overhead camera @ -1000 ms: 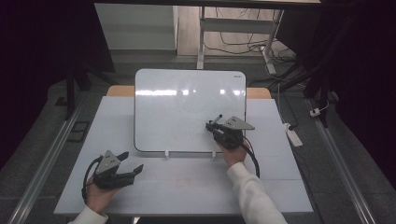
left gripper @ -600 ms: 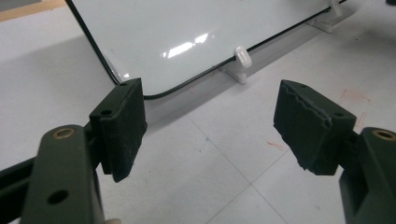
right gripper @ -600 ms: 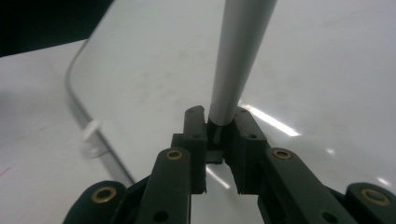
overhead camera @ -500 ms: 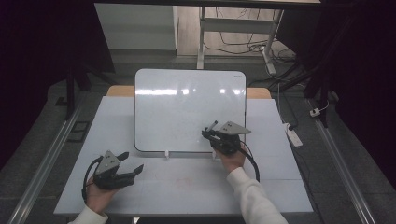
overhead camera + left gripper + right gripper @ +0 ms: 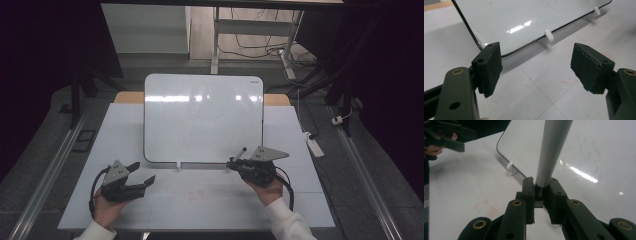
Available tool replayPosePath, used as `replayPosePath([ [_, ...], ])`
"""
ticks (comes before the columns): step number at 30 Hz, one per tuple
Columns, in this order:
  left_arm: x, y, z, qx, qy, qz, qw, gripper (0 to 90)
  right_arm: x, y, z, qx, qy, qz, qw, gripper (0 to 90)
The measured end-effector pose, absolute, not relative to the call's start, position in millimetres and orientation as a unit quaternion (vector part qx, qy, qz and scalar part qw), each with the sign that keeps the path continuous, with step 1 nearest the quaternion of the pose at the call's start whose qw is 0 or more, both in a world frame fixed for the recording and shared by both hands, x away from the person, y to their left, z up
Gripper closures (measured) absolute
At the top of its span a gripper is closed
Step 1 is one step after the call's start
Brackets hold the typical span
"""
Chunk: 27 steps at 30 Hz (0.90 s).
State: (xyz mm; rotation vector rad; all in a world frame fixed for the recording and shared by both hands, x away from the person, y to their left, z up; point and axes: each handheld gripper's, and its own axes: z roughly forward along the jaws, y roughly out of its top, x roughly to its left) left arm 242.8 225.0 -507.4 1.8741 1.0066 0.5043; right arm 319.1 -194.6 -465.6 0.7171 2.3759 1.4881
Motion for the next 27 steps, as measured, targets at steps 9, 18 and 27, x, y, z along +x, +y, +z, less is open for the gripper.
replayPosePath([
  [9, 250, 205, -495, 0.762, 0.375, 0.169, 0.500, 26.9, 316, -188, -474, 0.235, 0.828, 0.502, 0.086, 77.4],
  [18, 270, 144, -459, 0.815, 0.268, 0.147, 0.492, 27.4, 315, -175, -481, 0.215, 0.840, 0.493, 0.063, 77.4],
  [27, 289, 75, -431, 0.830, 0.176, 0.127, 0.514, 30.6, 316, -167, -481, 0.195, 0.848, 0.490, 0.047, 77.4],
])
